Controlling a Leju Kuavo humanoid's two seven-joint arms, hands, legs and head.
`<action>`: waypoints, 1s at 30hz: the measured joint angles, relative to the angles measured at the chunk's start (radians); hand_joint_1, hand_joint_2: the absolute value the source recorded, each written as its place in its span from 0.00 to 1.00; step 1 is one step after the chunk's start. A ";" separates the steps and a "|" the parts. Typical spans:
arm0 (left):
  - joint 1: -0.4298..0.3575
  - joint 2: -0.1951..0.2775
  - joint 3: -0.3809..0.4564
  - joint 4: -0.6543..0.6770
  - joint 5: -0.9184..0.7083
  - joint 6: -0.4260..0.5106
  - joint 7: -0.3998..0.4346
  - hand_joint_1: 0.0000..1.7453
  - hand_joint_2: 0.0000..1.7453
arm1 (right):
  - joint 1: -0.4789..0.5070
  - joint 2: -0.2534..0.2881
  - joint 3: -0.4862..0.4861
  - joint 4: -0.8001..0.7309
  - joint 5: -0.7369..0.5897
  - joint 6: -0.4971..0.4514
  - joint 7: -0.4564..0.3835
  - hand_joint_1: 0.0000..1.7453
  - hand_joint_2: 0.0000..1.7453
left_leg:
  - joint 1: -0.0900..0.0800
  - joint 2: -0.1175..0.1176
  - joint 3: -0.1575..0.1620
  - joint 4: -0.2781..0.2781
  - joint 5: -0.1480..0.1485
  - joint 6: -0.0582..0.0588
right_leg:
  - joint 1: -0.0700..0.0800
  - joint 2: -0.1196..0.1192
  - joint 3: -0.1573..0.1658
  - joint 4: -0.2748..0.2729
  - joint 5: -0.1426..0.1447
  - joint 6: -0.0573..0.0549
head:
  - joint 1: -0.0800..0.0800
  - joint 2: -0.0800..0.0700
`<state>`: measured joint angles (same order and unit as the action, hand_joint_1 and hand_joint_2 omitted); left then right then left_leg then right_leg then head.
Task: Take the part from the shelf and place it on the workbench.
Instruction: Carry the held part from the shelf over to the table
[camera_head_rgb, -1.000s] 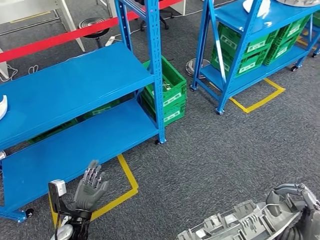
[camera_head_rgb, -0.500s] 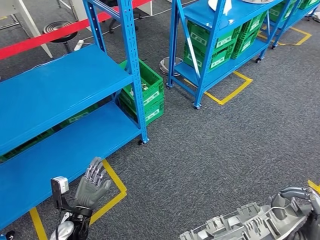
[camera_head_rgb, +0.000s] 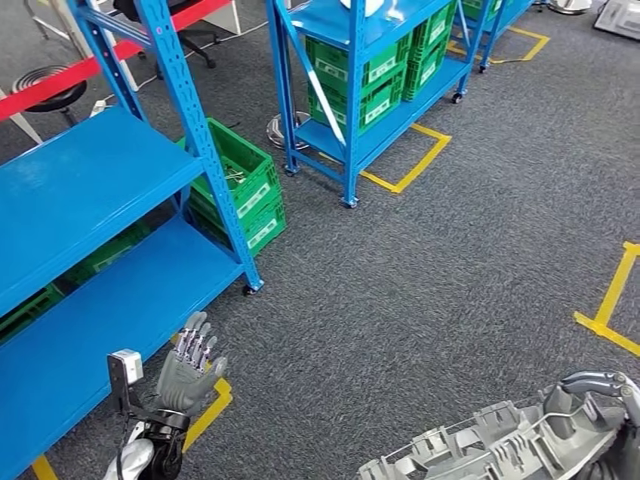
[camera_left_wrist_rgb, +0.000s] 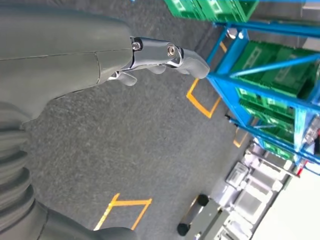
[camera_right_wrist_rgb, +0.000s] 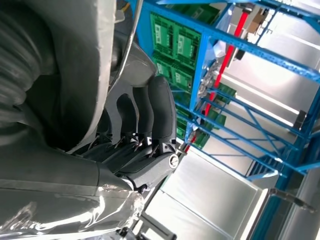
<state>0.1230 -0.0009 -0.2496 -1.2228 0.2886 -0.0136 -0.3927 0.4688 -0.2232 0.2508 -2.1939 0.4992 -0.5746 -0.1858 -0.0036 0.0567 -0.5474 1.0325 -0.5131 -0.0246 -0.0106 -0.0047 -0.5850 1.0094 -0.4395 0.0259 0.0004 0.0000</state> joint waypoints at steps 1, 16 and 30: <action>0.001 0.001 0.000 0.000 0.001 0.001 0.000 0.00 1.00 | -0.002 0.001 0.000 -0.001 -0.001 0.005 0.002 0.77 1.00 | 0.002 -0.025 -0.027 0.059 -0.034 -0.004 | -0.001 0.008 -0.002 -0.001 0.002 -0.003 | 0.000 0.000; 0.019 0.009 0.020 -0.004 0.005 -0.003 -0.002 0.00 1.00 | 0.025 -0.110 0.045 -0.020 -0.101 -0.026 0.082 0.77 1.00 | 0.011 -0.071 0.011 -0.053 0.050 0.039 | -0.004 0.054 -0.084 0.100 -0.035 0.040 | 0.007 0.000; 0.023 0.005 0.031 -0.006 0.003 -0.014 -0.003 0.00 1.00 | 0.028 -0.178 0.100 -0.044 -0.238 -0.029 0.062 0.77 1.00 | -0.001 0.013 0.010 -0.012 0.004 0.005 | 0.002 -0.012 -0.004 0.007 -0.002 0.007 | 0.005 0.000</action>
<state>0.1456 0.0046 -0.2190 -1.2285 0.2914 -0.0274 -0.3954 0.4965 -0.4012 0.3505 -2.2382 0.2615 -0.6039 -0.1236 -0.0049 0.0701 -0.5378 1.0205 -0.5088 -0.0198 -0.0084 -0.0166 -0.5892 1.0164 -0.4411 0.0333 0.0055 0.0000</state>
